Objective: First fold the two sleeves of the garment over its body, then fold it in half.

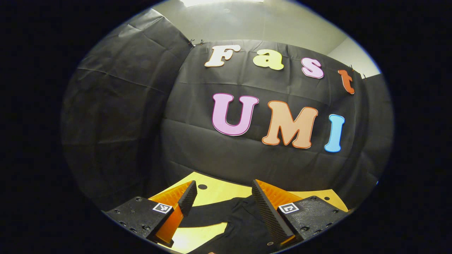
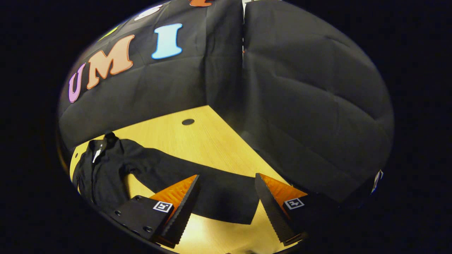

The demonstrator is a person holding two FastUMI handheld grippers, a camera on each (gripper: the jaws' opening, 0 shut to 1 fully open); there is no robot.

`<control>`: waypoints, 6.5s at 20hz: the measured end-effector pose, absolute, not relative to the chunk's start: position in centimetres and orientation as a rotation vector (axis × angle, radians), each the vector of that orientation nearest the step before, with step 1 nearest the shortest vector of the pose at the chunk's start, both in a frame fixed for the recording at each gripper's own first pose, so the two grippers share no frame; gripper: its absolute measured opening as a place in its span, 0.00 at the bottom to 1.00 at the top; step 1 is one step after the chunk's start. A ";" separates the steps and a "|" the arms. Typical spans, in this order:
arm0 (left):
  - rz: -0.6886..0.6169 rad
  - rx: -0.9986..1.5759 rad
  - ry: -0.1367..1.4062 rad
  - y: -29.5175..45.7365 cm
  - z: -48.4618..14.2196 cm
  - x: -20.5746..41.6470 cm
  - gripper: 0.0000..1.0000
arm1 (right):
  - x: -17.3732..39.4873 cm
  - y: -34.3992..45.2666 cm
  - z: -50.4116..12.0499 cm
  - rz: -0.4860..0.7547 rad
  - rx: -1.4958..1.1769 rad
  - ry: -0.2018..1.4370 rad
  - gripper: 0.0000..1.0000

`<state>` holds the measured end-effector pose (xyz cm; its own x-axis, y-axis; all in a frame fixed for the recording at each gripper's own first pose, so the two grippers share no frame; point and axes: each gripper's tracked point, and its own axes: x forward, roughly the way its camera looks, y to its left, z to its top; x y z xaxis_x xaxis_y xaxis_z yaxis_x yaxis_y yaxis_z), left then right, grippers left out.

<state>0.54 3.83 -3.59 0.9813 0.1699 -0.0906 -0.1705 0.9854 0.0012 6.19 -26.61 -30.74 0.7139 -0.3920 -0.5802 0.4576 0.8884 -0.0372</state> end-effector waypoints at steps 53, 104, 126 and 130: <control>0.269 0.000 0.126 14.8 -5.6 -1.0 0.92 | 23.7 2.9 -14.3 0.085 0.038 0.541 0.02; 0.562 -0.021 0.706 30.8 -34.0 -3.7 0.98 | 12.7 24.3 -15.7 0.663 -0.128 0.549 0.98; 0.607 -0.055 0.608 29.0 -30.5 -0.6 0.00 | 10.5 11.3 -14.2 0.392 -0.030 0.537 0.98; 0.524 0.024 0.491 26.3 -24.2 1.5 0.00 | 10.1 9.5 -12.8 0.361 0.027 0.497 0.98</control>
